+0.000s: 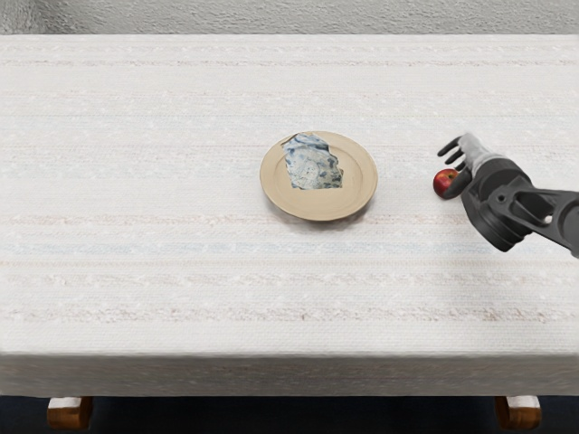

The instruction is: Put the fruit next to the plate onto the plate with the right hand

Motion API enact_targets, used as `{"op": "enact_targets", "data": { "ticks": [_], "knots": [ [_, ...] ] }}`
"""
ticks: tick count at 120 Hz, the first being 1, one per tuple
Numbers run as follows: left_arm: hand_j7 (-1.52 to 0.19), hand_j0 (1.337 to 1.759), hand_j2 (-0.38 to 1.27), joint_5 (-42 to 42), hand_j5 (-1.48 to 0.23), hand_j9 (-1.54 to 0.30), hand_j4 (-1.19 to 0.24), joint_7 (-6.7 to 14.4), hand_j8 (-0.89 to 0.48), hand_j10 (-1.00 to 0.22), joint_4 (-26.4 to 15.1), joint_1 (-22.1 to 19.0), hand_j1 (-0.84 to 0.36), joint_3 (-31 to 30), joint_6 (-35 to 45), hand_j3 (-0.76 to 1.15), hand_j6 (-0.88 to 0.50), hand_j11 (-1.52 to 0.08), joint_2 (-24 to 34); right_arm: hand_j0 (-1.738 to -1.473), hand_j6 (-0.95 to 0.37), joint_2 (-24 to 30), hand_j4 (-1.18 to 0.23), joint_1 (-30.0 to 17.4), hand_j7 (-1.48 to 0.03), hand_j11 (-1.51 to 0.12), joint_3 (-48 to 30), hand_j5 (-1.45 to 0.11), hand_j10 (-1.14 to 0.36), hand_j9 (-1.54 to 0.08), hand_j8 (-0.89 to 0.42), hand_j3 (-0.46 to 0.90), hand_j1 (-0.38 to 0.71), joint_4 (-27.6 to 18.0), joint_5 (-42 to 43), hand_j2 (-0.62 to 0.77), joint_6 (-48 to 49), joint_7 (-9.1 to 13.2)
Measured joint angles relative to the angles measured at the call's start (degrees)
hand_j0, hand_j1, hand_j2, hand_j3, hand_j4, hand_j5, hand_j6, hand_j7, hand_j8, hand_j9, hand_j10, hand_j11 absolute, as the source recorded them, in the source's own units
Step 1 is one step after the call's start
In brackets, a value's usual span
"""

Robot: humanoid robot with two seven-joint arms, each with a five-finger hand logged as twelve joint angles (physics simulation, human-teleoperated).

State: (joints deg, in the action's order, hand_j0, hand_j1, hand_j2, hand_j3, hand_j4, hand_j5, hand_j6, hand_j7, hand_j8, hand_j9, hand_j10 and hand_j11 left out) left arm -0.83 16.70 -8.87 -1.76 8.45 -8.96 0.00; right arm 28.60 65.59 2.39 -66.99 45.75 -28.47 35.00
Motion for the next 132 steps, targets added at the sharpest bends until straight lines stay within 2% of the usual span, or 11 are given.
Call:
{"op": "enact_targets", "data": {
  "ticks": [20, 32, 57, 70, 79, 85, 106, 115, 132],
  "knots": [
    [-0.01, 1.658, 0.00, 0.0, -0.01, -0.01, -0.01, 0.0, -0.01, -0.01, 0.0, 0.0, 0.34, 0.0, 0.0, 0.00, -0.01, -0.01, 0.0, -1.658, -0.43, -0.5, -0.43, -0.2, -0.56, -0.56, -0.1, -0.56, -0.43, -0.56, -0.43, 0.00, 0.17, 1.4, 0.0, -0.08, -0.3, 0.0],
    [-0.01, 1.658, 0.00, 0.0, -0.01, -0.01, -0.01, 0.0, -0.01, -0.01, 0.0, 0.0, 0.34, 0.0, 0.0, 0.00, -0.01, -0.01, 0.0, -1.658, -0.43, -3.0, -0.43, -0.3, -0.56, -0.56, -0.1, -0.56, -0.43, -0.56, -0.43, 0.00, 0.17, 4.2, -0.1, -0.08, -0.3, 0.0],
    [-0.01, 1.658, 0.00, 0.0, -0.01, -0.01, -0.01, 0.0, -0.01, -0.01, 0.0, 0.0, 0.34, 0.0, 0.0, 0.00, -0.01, -0.01, 0.0, -1.658, -0.45, -5.4, -0.44, -0.6, -0.58, -0.58, 0.0, -0.58, -0.44, -0.58, -0.43, 0.00, 0.23, 6.7, -0.1, -0.13, -0.4, 0.0],
    [-0.01, 1.658, 0.00, 0.0, -0.01, -0.01, -0.01, 0.0, -0.01, -0.01, 0.0, 0.0, 0.34, 0.0, 0.0, 0.00, -0.01, -0.01, 0.0, -1.656, -0.50, -5.6, -0.51, -0.8, -0.64, -0.65, 0.0, -0.63, -0.43, -0.65, -0.39, 0.00, 0.33, 6.9, 0.2, -0.02, -0.4, 0.1],
    [-0.01, 1.658, 0.00, 0.0, -0.01, -0.01, -0.01, 0.0, -0.01, -0.01, 0.0, 0.0, 0.34, 0.0, 0.0, 0.00, -0.01, -0.01, 0.0, -1.652, -0.48, -5.7, -0.56, -0.9, -0.70, -0.72, -0.1, -0.68, -0.39, -0.70, -0.35, 0.00, 0.37, 6.9, 0.3, 0.12, -0.3, 0.1],
    [-0.01, 1.658, 0.00, 0.0, -0.01, -0.01, -0.01, 0.0, -0.01, -0.01, 0.0, 0.0, 0.34, 0.0, 0.0, 0.00, -0.01, -0.01, 0.0, -1.652, -0.47, -5.7, -0.60, -0.9, -0.74, -0.75, -0.1, -0.70, -0.38, -0.73, -0.34, 0.00, 0.37, 6.8, 0.3, 0.15, -0.4, 0.1],
    [-0.01, 1.658, 0.00, 0.0, -0.01, -0.01, -0.01, 0.0, -0.01, -0.01, 0.0, 0.0, 0.34, 0.0, 0.0, 0.00, -0.01, -0.01, 0.0, -1.649, -0.49, -5.8, -0.71, -1.0, -0.86, -0.87, -0.1, -0.80, -0.40, -0.84, -0.32, 0.00, 0.35, 6.8, 0.3, 0.20, -0.3, 0.1],
    [-0.01, 1.658, 0.00, 0.0, -0.01, -0.01, -0.01, 0.0, -0.01, -0.01, 0.0, 0.0, 0.34, 0.0, 0.0, 0.00, -0.01, -0.01, 0.0, -1.645, -0.50, -5.8, -0.75, -1.3, -0.91, -0.93, -0.2, -0.84, -0.43, -0.89, -0.32, 0.00, 0.33, 6.8, 0.4, 0.14, -0.3, 0.1],
    [-0.01, 1.658, 0.00, 0.0, -0.01, -0.01, -0.01, 0.0, -0.01, -0.01, 0.0, 0.0, 0.34, 0.0, 0.0, 0.00, -0.01, -0.01, 0.0, -1.640, -0.65, -5.8, -0.82, -1.7, -0.99, -1.01, -0.2, -0.90, -0.49, -0.95, -0.40, 0.00, 0.26, 6.8, 0.4, 0.14, -0.4, 0.2]
  ]
}}
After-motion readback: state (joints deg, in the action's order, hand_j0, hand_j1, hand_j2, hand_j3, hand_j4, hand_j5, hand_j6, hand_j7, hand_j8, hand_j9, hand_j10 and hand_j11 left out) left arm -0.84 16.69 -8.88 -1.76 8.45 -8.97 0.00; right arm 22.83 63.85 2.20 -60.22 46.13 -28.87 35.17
